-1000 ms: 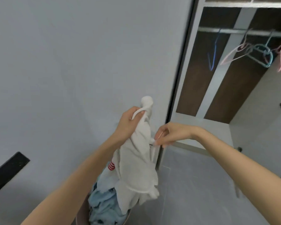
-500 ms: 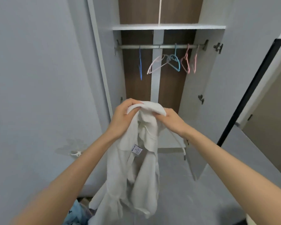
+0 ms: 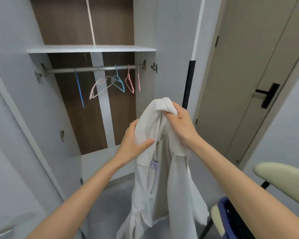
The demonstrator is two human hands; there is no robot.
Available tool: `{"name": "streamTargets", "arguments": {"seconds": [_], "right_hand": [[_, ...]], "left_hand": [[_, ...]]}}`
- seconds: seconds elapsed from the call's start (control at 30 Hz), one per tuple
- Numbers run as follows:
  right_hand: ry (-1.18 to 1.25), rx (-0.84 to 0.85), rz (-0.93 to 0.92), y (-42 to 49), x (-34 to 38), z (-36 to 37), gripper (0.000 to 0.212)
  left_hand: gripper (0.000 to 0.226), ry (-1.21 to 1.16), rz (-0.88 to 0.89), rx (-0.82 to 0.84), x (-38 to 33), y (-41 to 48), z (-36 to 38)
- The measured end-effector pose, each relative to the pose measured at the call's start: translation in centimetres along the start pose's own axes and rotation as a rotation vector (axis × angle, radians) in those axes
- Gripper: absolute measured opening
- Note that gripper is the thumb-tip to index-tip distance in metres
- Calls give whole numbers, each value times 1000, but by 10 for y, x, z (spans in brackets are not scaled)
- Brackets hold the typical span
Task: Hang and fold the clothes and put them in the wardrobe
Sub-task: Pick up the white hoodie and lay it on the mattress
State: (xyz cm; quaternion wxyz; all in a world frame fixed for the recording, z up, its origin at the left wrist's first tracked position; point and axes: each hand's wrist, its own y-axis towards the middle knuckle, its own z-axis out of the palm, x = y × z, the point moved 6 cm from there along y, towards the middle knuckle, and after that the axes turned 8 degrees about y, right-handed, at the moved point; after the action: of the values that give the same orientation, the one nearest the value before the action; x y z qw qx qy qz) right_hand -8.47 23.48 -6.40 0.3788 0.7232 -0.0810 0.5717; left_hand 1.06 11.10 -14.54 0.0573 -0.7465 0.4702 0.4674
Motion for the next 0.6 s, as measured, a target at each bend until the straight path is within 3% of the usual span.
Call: {"name": "streamTargets", "arguments": {"seconds": [0.1, 0.23, 0.4, 0.6], "right_hand": [[-62, -84, -27, -4, 11, -33, 26], [-155, -265, -54, -16, 35, -85, 25], [-248, -503, -56, -52, 70, -140, 27], [-409, -843, -63, -120, 118, -200, 26]], "left_hand": [[87, -30, -16, 131, 4, 17, 46], [72, 94, -2, 254, -8, 36, 105], [66, -268, 67, 520, -53, 39, 173], [20, -303, 209, 502, -130, 37, 237]]}}
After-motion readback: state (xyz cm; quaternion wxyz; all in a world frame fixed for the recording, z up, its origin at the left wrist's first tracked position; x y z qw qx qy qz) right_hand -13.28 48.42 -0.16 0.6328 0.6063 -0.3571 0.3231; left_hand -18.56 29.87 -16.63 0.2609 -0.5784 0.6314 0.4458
